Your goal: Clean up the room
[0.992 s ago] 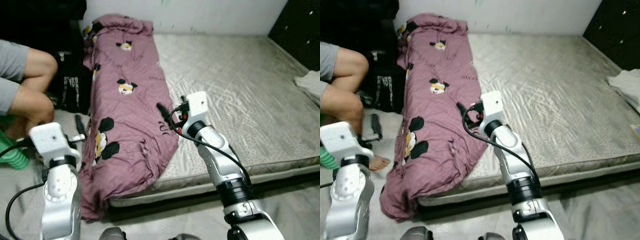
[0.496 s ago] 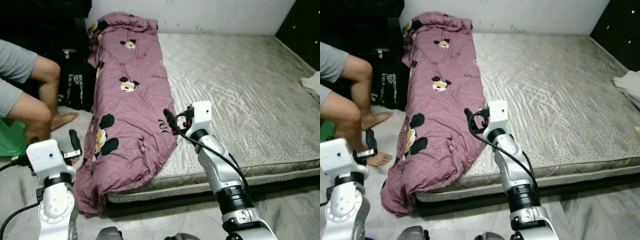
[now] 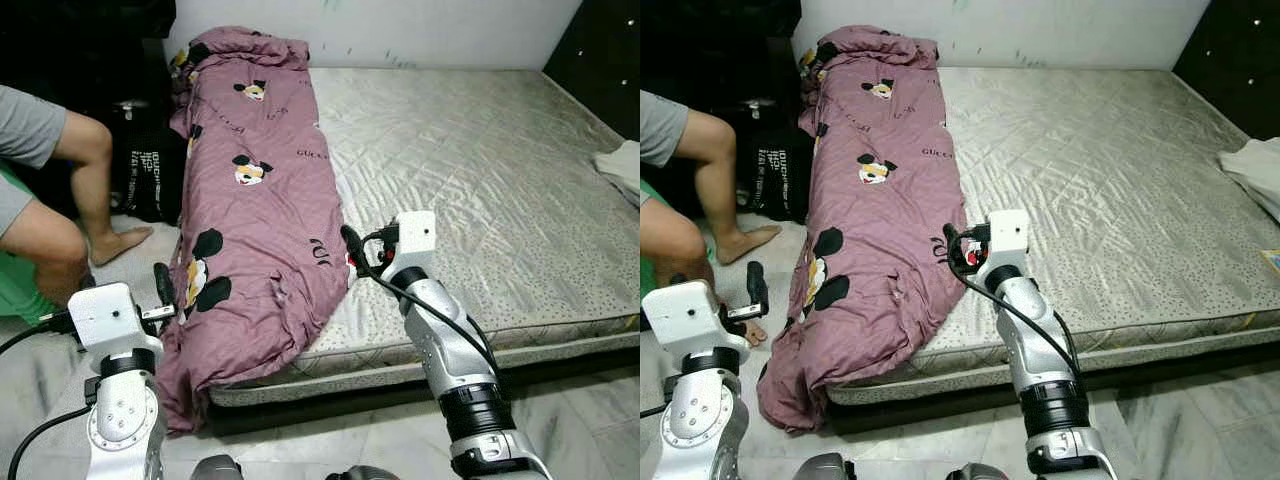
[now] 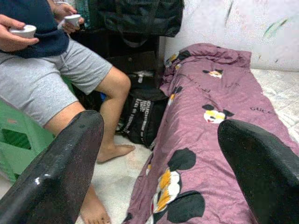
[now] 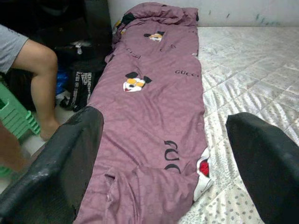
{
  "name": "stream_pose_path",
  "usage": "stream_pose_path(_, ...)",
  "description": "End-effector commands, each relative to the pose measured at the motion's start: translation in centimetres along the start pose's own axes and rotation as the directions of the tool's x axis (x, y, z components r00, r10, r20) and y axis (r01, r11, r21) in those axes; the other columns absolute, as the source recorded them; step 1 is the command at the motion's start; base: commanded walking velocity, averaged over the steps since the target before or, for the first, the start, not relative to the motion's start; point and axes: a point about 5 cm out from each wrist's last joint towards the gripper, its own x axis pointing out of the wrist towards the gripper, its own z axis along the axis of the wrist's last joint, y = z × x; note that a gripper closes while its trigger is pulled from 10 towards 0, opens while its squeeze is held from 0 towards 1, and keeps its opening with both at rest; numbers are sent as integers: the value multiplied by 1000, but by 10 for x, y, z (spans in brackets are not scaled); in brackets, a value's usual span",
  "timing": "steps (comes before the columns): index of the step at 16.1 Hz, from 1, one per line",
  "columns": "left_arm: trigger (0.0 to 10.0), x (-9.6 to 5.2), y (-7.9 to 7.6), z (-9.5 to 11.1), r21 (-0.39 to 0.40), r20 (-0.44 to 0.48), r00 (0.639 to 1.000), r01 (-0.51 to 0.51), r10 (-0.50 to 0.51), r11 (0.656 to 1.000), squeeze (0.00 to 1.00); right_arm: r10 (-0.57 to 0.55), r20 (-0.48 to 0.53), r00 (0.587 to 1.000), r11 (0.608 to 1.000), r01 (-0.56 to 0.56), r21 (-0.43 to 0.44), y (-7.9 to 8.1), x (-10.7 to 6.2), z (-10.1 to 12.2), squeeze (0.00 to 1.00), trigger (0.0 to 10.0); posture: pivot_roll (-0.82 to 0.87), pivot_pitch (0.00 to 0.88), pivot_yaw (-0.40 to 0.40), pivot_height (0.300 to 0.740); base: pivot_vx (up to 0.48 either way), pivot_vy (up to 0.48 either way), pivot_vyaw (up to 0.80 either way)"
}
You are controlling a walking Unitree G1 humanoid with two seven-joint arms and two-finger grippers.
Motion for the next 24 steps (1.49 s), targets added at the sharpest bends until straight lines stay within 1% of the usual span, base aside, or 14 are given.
stream_pose_path(1, 10000, 0, -3, 3, -11, 3, 1000, 18, -18, 1000, 0, -21, 13, 1000, 1000, 21, -4, -3, -2, 4, 0, 10000, 52, 2, -77, 740, 0, 0, 0)
stream_pose_path(2, 10000, 0, -3, 4, -10, 3, 1000, 23, -23, 1000, 0, -27, 13, 1000, 1000, 27, 4, -4, -2, 5, 0, 10000, 49, 9, -73, 740, 0, 0, -800)
stream_pose_path(4, 10000, 1, -2, 4, -8, 4, 1000, 26, -26, 1000, 0, -36, 16, 999, 999, 36, 12, -5, -3, 6, 0, 10000, 49, 10, -68, 740, 0, 0, 0)
stream_pose_path(7, 10000, 1, -1, 5, -8, 2, 1000, 23, -23, 1000, 0, -13, 19, 1000, 1000, 12, 25, 0, -3, 7, 0, 10000, 58, 20, -70, 740, 0, 0, 0)
stream_pose_path(10, 10000, -1, -1, 5, -9, -3, 1000, 19, -19, 1000, 0, -5, 20, 1000, 999, 4, 36, 1, -5, 7, 0, 10000, 63, 22, -68, 736, 0, 0, 0)
stream_pose_path(12, 10000, 0, -1, 6, -12, -4, 1000, 17, -17, 1000, 0, -1, 24, 1000, 999, 0, 34, 2, -5, 7, 0, 10000, 63, 22, -68, 706, 0, 0, 0)
stream_pose_path(14, 10000, 1, -2, 6, -11, -2, 1000, 16, -16, 1000, 0, 1, 25, 1000, 999, -2, 32, 1, -5, 8, 0, 10000, 60, 22, -70, 686, 0, 0, 0)
stream_pose_path(19, 10000, 3, -3, 8, 9, 16, 1000, 2, -2, 1000, 0, 19, 24, 1000, 1000, -20, 20, 2, -3, 9, 0, 10000, 61, 10, -80, 626, 0, 0, 0)
stream_pose_path(22, 10000, 4, -2, 9, 4, 22, 1000, -19, 19, 1000, 0, 35, 26, 999, 999, -36, 15, 4, -1, 9, 0, 10000, 63, 8, -83, 621, 0, 0, 0)
stream_pose_path(24, 10000, 4, -2, 10, -3, 25, 1000, -11, 11, 1000, 0, 37, 24, 999, 999, -37, 15, 4, 0, 10, 0, 10000, 64, 12, -84, 621, 0, 0, 0)
